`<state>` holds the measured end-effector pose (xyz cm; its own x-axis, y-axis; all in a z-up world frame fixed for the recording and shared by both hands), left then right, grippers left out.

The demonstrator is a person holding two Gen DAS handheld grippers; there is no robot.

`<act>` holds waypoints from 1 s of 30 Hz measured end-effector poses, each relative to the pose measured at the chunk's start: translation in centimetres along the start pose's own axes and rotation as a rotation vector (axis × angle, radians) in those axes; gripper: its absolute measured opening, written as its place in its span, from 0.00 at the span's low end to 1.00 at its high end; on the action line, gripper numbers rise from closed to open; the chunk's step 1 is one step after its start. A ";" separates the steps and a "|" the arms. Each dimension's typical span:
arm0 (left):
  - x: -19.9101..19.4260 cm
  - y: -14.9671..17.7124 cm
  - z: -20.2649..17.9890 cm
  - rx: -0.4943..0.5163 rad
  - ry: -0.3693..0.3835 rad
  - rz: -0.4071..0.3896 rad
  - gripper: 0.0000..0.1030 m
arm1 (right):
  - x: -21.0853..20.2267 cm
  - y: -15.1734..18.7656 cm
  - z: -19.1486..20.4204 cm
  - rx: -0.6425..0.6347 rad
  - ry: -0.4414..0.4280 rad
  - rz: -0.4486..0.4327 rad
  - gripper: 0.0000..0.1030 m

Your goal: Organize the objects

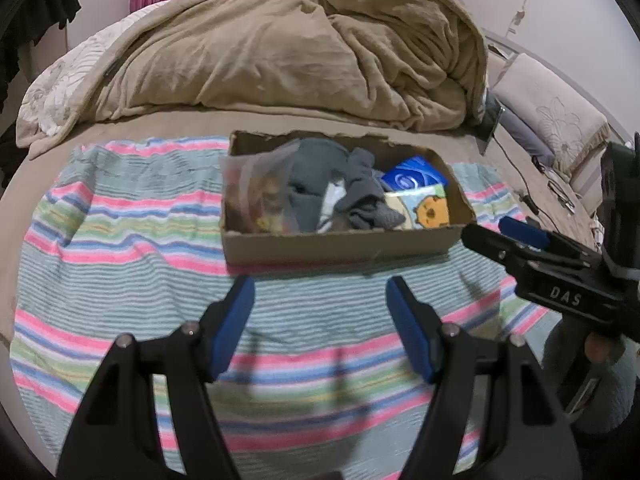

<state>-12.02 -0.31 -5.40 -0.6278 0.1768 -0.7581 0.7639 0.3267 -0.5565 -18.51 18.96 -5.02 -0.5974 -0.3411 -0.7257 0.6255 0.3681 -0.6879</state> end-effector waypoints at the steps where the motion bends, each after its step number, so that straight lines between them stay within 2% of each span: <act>1: -0.3 0.3 0.0 -0.002 -0.002 -0.002 0.68 | -0.4 0.2 0.1 -0.002 -0.001 -0.002 0.83; 19: -4.8 3.8 -0.5 0.009 -0.036 -0.040 0.68 | -5.6 2.7 2.0 -0.030 -0.011 -0.039 0.83; 21: -5.3 4.1 -0.5 0.009 -0.036 -0.046 0.73 | -6.1 3.1 2.4 -0.038 -0.013 -0.040 0.83; 22: -5.6 4.2 -0.5 0.008 -0.034 -0.054 0.80 | -6.4 3.3 2.5 -0.041 -0.015 -0.041 0.83; 28: -7.1 4.6 -0.6 0.007 -0.033 -0.088 0.82 | -7.6 4.1 3.6 -0.054 -0.022 -0.044 0.83; 30: -7.5 4.8 -0.7 0.010 -0.034 -0.097 0.86 | -7.9 4.2 3.8 -0.058 -0.023 -0.046 0.83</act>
<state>-3.76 0.56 -2.15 -0.6933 0.1131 -0.7117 0.7017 0.3312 -0.6309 -9.29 19.88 -2.20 -0.6126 -0.3784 -0.6939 0.5670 0.4013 -0.7194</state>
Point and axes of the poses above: each gripper's, at about its wrist camera, not at the fingertips, and x roughly the way its jaws point, z to its left, y to its underside, the point moved 4 cm from there along x, roughly the way its jaws point, and after that the axes turned 13 degrees about -x, right-handed, at the moved point
